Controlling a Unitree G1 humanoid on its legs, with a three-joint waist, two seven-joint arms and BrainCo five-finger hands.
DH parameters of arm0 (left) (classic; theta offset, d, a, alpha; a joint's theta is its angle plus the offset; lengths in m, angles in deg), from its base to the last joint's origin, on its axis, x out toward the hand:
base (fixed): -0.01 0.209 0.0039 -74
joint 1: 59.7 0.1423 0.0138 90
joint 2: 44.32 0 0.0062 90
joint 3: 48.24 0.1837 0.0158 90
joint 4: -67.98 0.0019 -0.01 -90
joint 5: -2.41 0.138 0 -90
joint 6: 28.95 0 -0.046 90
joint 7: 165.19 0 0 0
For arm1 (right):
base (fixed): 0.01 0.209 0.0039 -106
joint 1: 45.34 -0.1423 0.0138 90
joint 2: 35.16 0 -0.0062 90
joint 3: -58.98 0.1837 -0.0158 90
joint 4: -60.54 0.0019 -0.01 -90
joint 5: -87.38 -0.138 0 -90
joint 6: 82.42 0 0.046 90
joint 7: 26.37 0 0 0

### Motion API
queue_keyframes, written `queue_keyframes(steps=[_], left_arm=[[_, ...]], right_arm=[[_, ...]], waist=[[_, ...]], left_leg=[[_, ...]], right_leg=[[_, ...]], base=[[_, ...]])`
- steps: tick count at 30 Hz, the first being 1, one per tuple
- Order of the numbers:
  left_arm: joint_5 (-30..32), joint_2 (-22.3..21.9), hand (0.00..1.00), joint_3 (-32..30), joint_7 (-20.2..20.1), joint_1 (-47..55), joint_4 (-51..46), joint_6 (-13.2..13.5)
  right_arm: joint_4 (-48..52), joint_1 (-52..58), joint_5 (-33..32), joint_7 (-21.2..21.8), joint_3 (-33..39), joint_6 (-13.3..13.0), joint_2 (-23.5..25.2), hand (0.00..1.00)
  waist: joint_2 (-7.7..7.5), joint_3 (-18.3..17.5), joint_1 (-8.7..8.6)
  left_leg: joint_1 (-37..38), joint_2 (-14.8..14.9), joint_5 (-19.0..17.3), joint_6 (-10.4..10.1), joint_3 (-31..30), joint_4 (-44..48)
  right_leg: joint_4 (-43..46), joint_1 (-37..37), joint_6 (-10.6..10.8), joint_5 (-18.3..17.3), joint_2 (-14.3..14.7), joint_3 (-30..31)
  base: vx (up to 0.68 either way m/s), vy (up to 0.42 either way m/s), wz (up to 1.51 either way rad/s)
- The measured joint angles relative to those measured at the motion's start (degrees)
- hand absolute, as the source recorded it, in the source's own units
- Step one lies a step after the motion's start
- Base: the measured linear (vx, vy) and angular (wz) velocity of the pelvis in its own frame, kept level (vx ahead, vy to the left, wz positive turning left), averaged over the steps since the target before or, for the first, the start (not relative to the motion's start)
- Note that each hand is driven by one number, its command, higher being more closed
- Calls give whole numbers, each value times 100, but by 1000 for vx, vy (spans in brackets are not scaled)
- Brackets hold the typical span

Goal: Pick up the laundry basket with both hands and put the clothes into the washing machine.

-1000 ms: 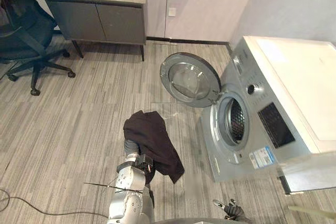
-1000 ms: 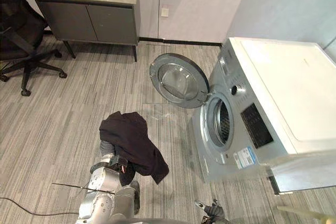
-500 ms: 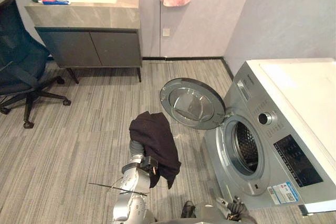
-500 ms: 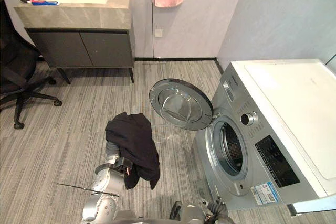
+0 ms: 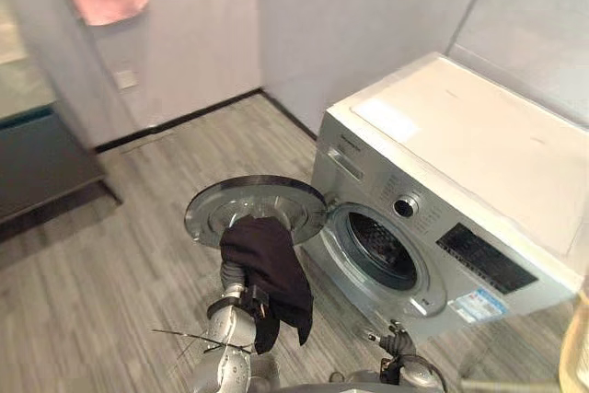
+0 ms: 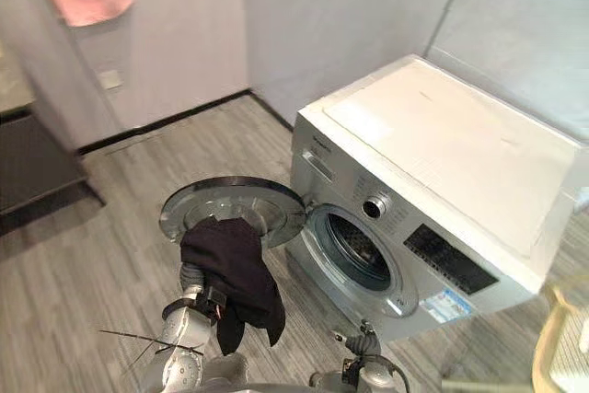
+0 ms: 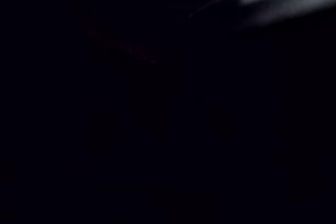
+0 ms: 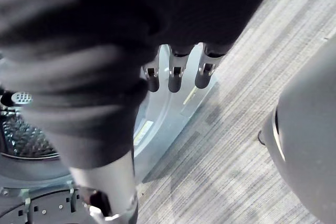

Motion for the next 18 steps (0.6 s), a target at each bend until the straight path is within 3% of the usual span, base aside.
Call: queue_keyframes(steps=[2, 3, 4, 6, 7, 10, 11, 14, 15, 16, 18], left_arm=[[-5, 42, 100, -111, -43, 156, 13, -1], [-5, 64, 100, -114, -68, 167, 49, -2], [-5, 92, 100, -128, -146, 117, 162, -16], [-5, 86, 100, -131, -181, 133, 248, -40], [-17, 68, 100, -100, -260, 61, 398, -48], [-250, 76, 100, -11, -262, -209, 449, -80], [-344, 77, 100, 11, -249, -456, 529, -43], [-710, 87, 100, -157, 45, -1243, 634, 40], [-817, 69, 100, -356, 234, -1634, 642, 101], [-882, 57, 100, -457, 315, -1863, 666, 123], [-1039, 51, 100, -940, 731, -2903, 935, 299]], right_arm=[[0, -20, 39, 23, -52, 1, 1, 0], [-2, -50, 39, 13, -52, 2, 3, 0], [-58, -184, 40, 9, -71, 21, 3, 0], [-161, -221, 41, 55, -104, 108, 4, 0], [-205, -225, 60, 96, -76, 117, -8, 0], [-203, -376, 154, 122, -79, 115, -1, 0], [-203, -490, 154, 111, -93, 117, -17, 0], [-25, -1011, 123, -49, -497, 115, -122, 0], [287, -1156, 57, -126, -637, 89, -111, 0], [435, -1213, -8, -151, -698, 71, -115, 0], [816, -1306, -545, -272, -818, -130, -87, 0]], waist=[[-153, -58, 165], [-130, -52, 150], [-88, -11, 179], [-135, 39, 259], [-126, 71, 269], [-78, 348, 235], [-98, 458, 308], [-224, 800, 321], [-336, 1007, 290], [-358, 1160, 274], [-387, 1586, 82]], left_leg=[[-97, 9, -101, 245, 1007, 83], [-179, 36, -109, 291, 1167, 107], [-256, 162, -54, 478, 1619, 33], [-203, 235, 44, 559, 2220, -167], [-140, 249, 91, 574, 2471, -296], [-101, 447, 123, 564, 2873, -344], [-252, 569, 134, 530, 3029, -251], [-813, 1011, 191, 314, 3360, -158], [-1013, 1124, 264, 265, 3511, -122], [-1071, 1171, 290, 220, 3548, -88], [-1360, 1396, 326, 165, 3598, 64]], right_leg=[[-140, -413, 350, 344, -163, 648], [-300, -504, 385, 511, -216, 562], [-485, -674, 278, 818, -355, -1], [-271, -855, 204, 844, -786, -1557], [-302, -799, 38, 731, -1005, -2263], [-233, -771, -31, 663, -1226, -2810], [-168, -963, -8, 649, -1303, -3081], [-372, -1557, -152, 807, -1219, -3710], [-442, -1857, -206, 1112, -1133, -3645], [-439, -1937, -248, 1180, -1083, -3635], [-382, -2256, -351, 1308, -869, -3586]], base=[[-104, 378, -187], [-137, 298, -193], [-133, 198, -168], [-155, 170, -172], [-173, 88, -137], [-163, -39, -81], [-155, -143, -69], [-136, -161, -94], [-93, -185, -99], [-47, -189, -71], [-6, -163, -41]])
